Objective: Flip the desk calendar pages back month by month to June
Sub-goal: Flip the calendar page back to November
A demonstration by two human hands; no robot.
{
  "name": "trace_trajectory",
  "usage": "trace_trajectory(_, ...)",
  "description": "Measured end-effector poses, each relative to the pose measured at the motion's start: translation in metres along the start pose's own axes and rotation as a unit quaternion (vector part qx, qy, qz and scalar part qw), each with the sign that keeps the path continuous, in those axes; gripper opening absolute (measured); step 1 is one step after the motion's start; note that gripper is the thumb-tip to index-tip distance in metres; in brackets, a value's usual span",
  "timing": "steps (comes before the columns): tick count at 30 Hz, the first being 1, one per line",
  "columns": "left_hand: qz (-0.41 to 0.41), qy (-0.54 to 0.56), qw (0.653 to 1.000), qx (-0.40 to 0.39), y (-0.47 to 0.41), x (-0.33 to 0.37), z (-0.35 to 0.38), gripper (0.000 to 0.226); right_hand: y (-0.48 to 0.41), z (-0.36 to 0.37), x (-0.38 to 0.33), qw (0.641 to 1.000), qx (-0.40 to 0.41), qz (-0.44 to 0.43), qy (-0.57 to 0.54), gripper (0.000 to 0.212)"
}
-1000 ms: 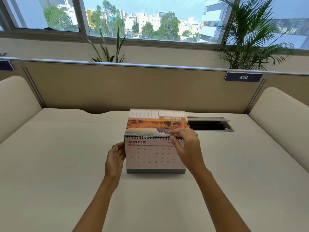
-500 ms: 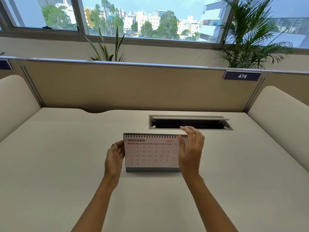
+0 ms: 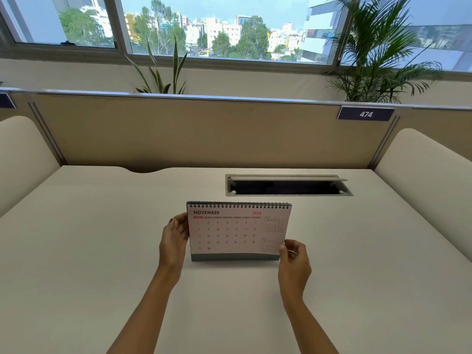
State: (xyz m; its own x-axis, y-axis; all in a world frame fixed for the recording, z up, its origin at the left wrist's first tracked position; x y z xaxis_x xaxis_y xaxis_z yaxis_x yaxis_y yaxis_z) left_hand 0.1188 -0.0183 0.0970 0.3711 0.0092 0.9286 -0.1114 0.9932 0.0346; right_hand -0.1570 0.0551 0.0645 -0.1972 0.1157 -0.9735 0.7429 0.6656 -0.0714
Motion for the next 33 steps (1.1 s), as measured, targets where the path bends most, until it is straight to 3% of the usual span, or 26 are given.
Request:
trace_trajectory(10,-0.003,0.002,1.000,-0.005,0.002,0.002,0.001,0.038,0.003,-0.021,-0.006,0.999,0.005,-0.031,-0.009,0.013)
trace_trajectory(15,-0.004,0.003,1.000,-0.011,0.002,0.004,0.002,0.039,0.004,-0.025,-0.012,0.996,-0.007,-0.090,0.010,0.019)
trace_trajectory(18,-0.006,0.001,1.000,-0.009,0.003,0.005,0.003,0.039,0.009,-0.027,-0.017,0.992,-0.015,-0.125,0.024,0.011)
trace_trajectory(19,-0.008,0.001,1.000,-0.010,0.003,0.005,0.003,0.039,0.010,-0.028,-0.016,0.994,-0.022,-0.110,0.014,0.008)
trace_trajectory(21,-0.010,0.004,1.000,-0.014,0.003,0.005,0.003,0.040,0.007,-0.027,-0.010,0.993,-0.093,-0.006,-0.074,0.035)
trace_trajectory(24,-0.017,0.011,1.000,-0.019,0.004,0.005,0.002,0.040,0.015,-0.016,-0.009,0.902,-0.257,0.208,-0.277,0.055)
trace_trajectory(26,-0.032,0.019,0.999,-0.023,0.004,0.004,0.003,0.041,0.018,-0.015,-0.019,0.859,-0.317,0.237,-0.325,0.045)
trace_trajectory(30,-0.047,0.019,0.998,-0.030,0.005,0.003,0.002,0.040,0.013,-0.012,-0.060,0.871,-0.360,0.099,-0.320,0.022)
trace_trajectory(33,-0.013,-0.003,1.000,-0.014,0.003,0.006,0.000,0.034,0.006,-0.006,-0.094,0.879,-0.333,-0.010,-0.342,0.029)
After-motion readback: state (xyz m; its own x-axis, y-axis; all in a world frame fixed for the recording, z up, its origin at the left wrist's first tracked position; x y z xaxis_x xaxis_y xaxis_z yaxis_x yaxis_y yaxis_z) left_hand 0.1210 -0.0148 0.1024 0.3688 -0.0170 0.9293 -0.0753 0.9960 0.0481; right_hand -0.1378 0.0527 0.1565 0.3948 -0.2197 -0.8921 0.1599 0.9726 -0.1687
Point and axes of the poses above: each hand's wrist, its own y-axis away from the middle knuckle, its own z-axis out of the palm, x = y × z, the point moved 6 cm from there along -y, towards the middle knuckle, and after that the axes turned 2 degrees about x, right-handed, at the moved point
